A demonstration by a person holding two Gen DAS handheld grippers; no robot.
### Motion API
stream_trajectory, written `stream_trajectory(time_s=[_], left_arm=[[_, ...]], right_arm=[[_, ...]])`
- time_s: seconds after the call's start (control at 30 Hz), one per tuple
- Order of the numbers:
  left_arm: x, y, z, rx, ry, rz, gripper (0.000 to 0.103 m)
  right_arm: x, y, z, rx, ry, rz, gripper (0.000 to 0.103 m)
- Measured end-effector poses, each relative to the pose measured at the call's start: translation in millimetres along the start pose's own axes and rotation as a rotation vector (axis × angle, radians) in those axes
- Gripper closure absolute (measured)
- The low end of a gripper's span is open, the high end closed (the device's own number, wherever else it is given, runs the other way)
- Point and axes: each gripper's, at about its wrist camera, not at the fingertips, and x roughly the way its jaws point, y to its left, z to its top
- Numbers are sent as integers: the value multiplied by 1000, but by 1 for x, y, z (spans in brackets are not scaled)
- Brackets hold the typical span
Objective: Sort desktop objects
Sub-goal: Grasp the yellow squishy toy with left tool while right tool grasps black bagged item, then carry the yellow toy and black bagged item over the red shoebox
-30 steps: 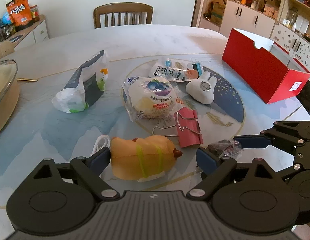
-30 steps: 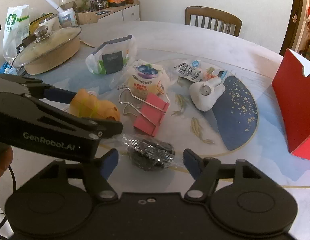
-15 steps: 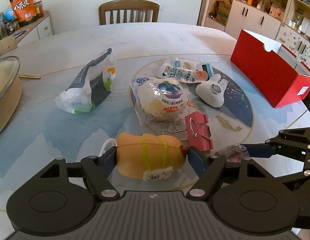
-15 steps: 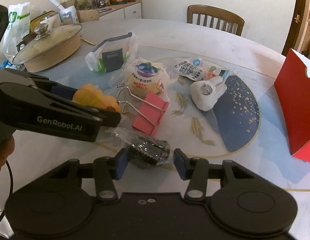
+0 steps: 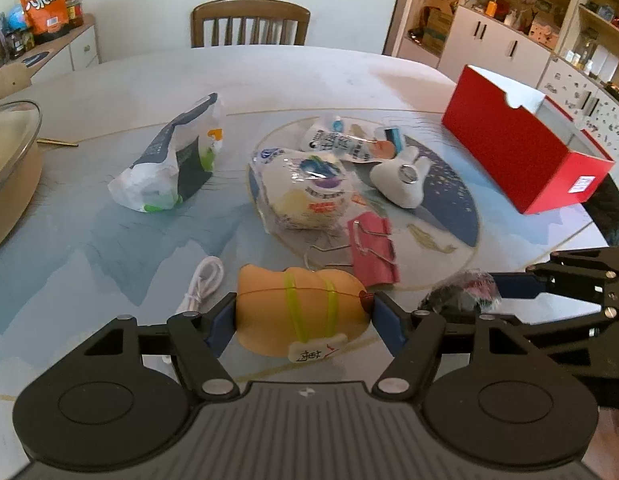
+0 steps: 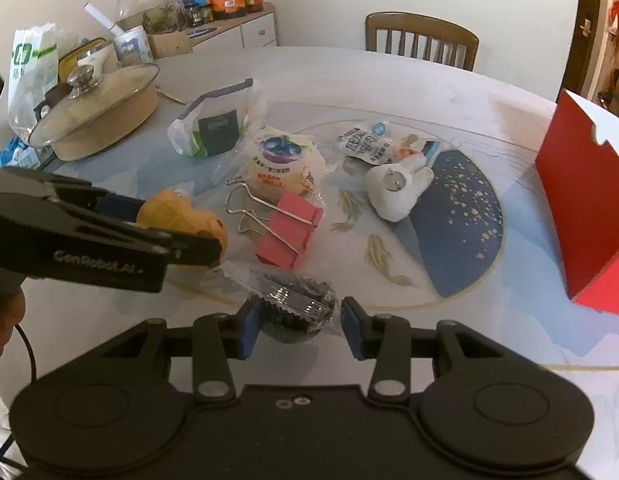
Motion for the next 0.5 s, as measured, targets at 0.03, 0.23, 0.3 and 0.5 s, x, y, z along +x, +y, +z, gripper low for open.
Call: stream_trajectory(time_s=[0.03, 0.23, 0.3, 0.5], left_arm=[[-3, -1, 0, 1, 1, -6, 32], [-21, -9, 5, -9, -16, -44, 33], [-26, -14, 8, 0, -26, -54, 32], [-36, -30, 18, 13, -48, -92, 32]], right_arm=[[-2, -1, -1, 7, -1, -2, 61], [-21, -12, -2, 50, -18, -4, 61], [-27, -17, -2, 68, -25, -7, 61], [-46, -35, -1, 106, -39, -28, 61]])
